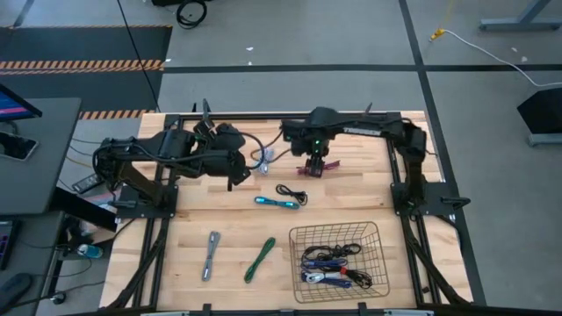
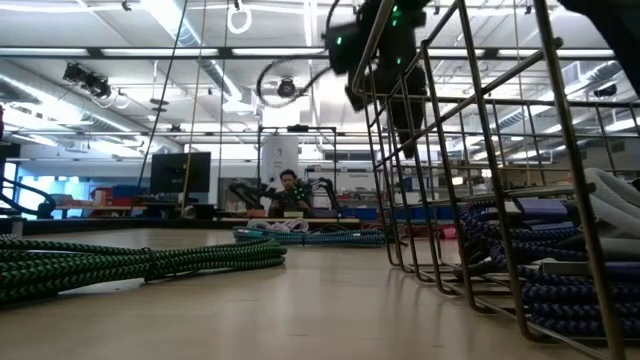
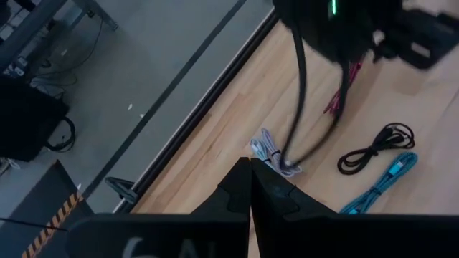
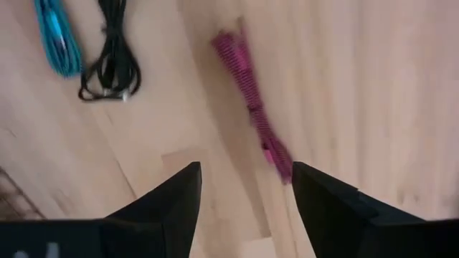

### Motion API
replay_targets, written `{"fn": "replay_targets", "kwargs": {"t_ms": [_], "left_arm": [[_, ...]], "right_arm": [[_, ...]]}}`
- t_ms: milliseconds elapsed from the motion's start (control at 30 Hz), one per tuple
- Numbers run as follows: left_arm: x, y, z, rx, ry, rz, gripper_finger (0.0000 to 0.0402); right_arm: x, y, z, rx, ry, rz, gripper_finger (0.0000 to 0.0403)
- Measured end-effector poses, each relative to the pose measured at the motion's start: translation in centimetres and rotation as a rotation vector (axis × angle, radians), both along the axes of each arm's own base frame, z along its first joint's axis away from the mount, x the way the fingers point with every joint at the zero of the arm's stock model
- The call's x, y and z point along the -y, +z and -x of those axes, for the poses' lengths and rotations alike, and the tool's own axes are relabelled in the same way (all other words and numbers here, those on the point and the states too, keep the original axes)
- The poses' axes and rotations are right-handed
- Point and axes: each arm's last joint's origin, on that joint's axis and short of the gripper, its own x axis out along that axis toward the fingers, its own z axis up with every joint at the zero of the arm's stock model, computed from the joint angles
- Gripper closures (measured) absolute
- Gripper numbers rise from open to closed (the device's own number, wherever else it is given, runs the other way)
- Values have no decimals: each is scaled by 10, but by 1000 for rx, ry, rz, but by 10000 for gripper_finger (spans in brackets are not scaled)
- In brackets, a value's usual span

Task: Pick and place USB-C Cables
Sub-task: Put the black pink charger cable into the wire basket

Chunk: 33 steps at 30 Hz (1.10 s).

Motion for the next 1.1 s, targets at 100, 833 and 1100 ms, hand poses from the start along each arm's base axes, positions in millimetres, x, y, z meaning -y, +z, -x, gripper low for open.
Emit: {"fn": "replay_targets", "kwargs": {"t_ms": [100, 833, 1100], "left_arm": [[0, 0, 0, 4, 4, 2, 397], [1, 0, 0, 40, 31, 39, 397], [1, 0, 0, 39, 29, 39, 397]], "right_arm": [[0, -23, -3, -62, 50, -23, 180], [18, -86, -12, 139, 129, -115, 180], [26, -105, -1, 137, 133, -143, 180]]}}
